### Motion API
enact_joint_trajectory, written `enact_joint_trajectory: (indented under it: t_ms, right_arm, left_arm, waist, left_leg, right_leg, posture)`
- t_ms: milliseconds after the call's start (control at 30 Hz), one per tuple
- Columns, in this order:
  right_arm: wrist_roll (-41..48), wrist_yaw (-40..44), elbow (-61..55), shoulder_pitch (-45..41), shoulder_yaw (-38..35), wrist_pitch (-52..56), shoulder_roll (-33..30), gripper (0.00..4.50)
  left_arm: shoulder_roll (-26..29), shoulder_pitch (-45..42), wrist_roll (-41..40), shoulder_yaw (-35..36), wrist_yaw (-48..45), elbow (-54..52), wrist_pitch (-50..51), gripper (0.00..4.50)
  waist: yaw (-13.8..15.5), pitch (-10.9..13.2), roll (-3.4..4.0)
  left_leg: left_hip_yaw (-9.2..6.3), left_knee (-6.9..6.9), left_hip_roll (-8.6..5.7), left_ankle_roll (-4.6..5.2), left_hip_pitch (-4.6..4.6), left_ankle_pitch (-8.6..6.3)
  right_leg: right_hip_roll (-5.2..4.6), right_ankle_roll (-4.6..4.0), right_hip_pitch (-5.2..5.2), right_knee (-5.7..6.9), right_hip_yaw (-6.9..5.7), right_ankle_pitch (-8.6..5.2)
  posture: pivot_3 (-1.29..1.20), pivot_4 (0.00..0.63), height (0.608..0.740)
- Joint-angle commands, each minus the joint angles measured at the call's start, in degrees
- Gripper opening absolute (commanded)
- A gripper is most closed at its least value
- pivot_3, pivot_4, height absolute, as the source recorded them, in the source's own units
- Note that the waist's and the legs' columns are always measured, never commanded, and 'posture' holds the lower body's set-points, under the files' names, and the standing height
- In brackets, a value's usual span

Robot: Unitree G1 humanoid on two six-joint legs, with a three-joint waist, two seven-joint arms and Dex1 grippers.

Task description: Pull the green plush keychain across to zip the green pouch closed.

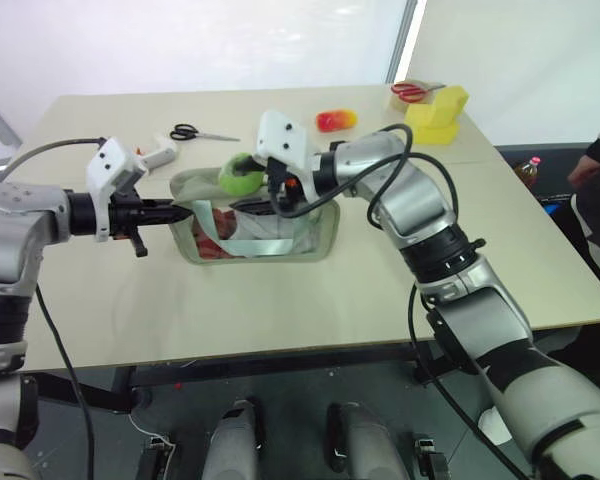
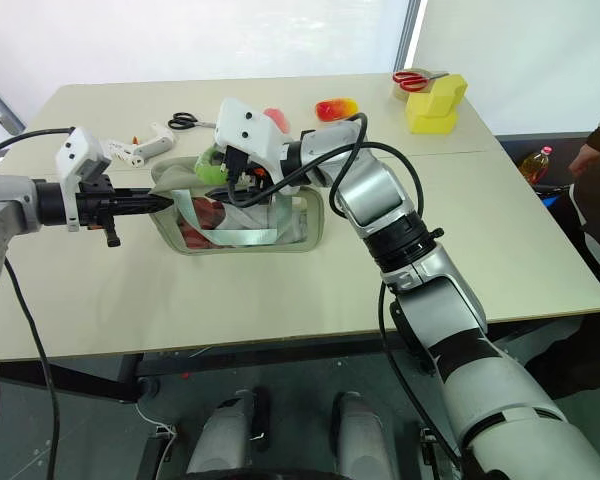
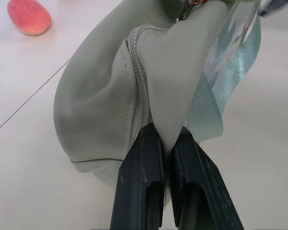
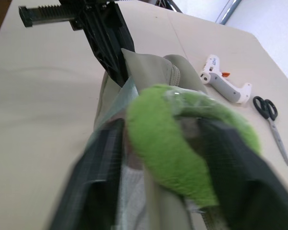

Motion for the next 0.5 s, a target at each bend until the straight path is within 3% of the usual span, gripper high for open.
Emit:
enact_joint_trajectory:
  t_ms: [33, 67, 100, 267, 500]
  right_arm:
    - [-0.5, 0.2, -1.7, -1.2, -0.7, -1.5, -0.2, 0.74]
    - [-0.5, 0.5, -2.3, -1.1, -0.9, -1.9, -0.5, 0.25]
    - [-0.5, 0.9, -2.9, -1.0, -1.1, -2.0, -0.9, 0.06]
    - [1.6, 1.9, -8.3, -1.9, -5.1, 3.6, -5.3, 0.06]
    - [1.0, 0.5, -13.3, -0.1, -10.1, 9.7, -16.8, 0.06]
  left_arm:
    - [0.1, -0.5, -0.7, 1.0, -0.3, -1.6, -0.3, 0.0]
    - [0.1, -0.5, -0.6, 0.9, -0.2, -1.3, -0.5, 0.0]
    - [0.0, -0.5, -0.5, 0.9, -0.3, -1.1, -0.6, 0.0]
    - [-0.5, -0.4, -0.3, 0.6, -0.1, -1.2, -0.8, 0.0]
    - [-0.5, 0.4, 0.0, 1.0, -0.3, -0.7, -1.9, 0.0]
  waist:
    - [-0.1, 0.0, 0.0]
    - [-0.1, 0.0, 0.0]
    - [0.0, 0.0, 0.0]
    - [0.1, 0.0, 0.0]
    - [0.1, 0.0, 0.0]
  left_leg:
    - [0.0, 0.0, 0.0, 0.0, 0.0, 0.0]
    - [0.0, 0.0, 0.0, 0.0, 0.0, 0.0]
    - [0.0, 0.0, 0.0, 0.0, 0.0, 0.0]
    - [0.0, 0.0, 0.0, 0.0, -0.01, 0.0]
    - [0.0, -0.01, 0.0, -0.01, -0.01, -0.01]
  right_leg:
    - [0.0, 0.0, -0.01, 0.0, 0.0, 0.0]
    - [0.0, 0.0, -0.01, 0.0, 0.0, 0.0]
    - [0.0, 0.0, -0.01, 0.0, 0.0, 0.0]
    - [-0.01, 0.0, 0.0, -0.01, 0.0, 0.0]
    - [-0.01, -0.01, -0.03, -0.02, 0.01, -0.01]
  posture:
    - [0.0, 0.15, 0.74]
    - [0.0, 0.15, 0.74]
    - [0.0, 0.15, 0.74]
    - [0.0, 0.15, 0.74]
    - [0.0, 0.15, 0.74]
